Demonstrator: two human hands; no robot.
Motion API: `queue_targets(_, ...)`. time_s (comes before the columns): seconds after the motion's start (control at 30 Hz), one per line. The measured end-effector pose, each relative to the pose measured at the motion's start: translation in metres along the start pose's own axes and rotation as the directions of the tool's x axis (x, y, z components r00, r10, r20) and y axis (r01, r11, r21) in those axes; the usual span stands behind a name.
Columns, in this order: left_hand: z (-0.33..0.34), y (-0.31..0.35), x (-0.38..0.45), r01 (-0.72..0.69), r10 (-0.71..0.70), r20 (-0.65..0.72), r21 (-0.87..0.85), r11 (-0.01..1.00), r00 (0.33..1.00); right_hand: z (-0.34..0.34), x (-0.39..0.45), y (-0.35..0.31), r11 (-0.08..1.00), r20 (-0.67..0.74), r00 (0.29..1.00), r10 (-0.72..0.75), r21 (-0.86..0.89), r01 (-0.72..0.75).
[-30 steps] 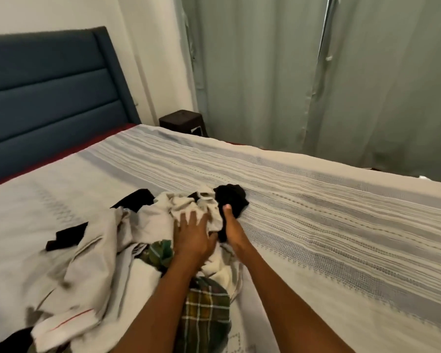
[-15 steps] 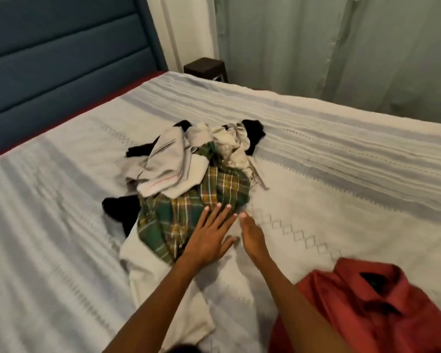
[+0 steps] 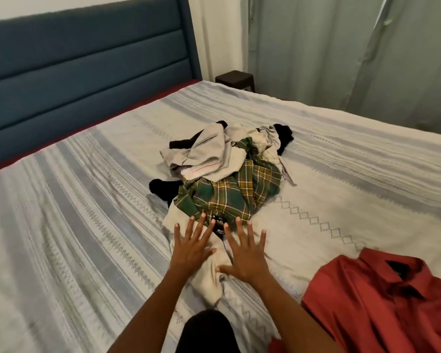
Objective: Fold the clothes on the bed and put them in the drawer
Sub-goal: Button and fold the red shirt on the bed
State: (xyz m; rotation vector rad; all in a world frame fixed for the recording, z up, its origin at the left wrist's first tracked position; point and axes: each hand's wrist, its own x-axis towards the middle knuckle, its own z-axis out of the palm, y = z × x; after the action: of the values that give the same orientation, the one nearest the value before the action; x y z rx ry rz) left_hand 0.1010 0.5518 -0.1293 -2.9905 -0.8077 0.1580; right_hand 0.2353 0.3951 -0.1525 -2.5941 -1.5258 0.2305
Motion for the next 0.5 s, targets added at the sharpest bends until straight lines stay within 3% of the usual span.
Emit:
queue_targets(0.07, 0.005, -0.01, 0.022, 0.042, -0.042, -0.041, 0.001, 0.999, 0.998, -0.011, 0.035, -0.003, 0.997, -0.048, 0.996, 0.069, -0.021, -0.07)
queue_targets(0.23, 0.018, -0.045, 0.08, 0.074, -0.077, -0.112, -0.03, 0.997, 0.991, -0.036, 0.125, -0.001, 0.992, 0.1, 0.988, 0.122, -0.031, -0.119)
queue_targets(0.33, 0.021, -0.063, 0.111, 0.125, -0.125, -0.101, -0.007, 0.992, 0.987, -0.039, 0.154, -0.011, 0.987, 0.119, 0.981, 0.155, 0.014, -0.158)
queue_targets(0.43, 0.015, -0.072, 0.13, 0.177, -0.174, -0.11, 0.014, 0.984, 0.979, -0.042, 0.169, -0.01, 0.989, 0.114, 0.988, 0.106, 0.095, -0.117)
queue_targets(0.5, 0.008, -0.064, 0.125, 0.184, -0.192, -0.162, -0.067, 0.981, 0.968, -0.043, 0.161, 0.004, 0.982, 0.052, 0.998, 0.032, 0.184, -0.041)
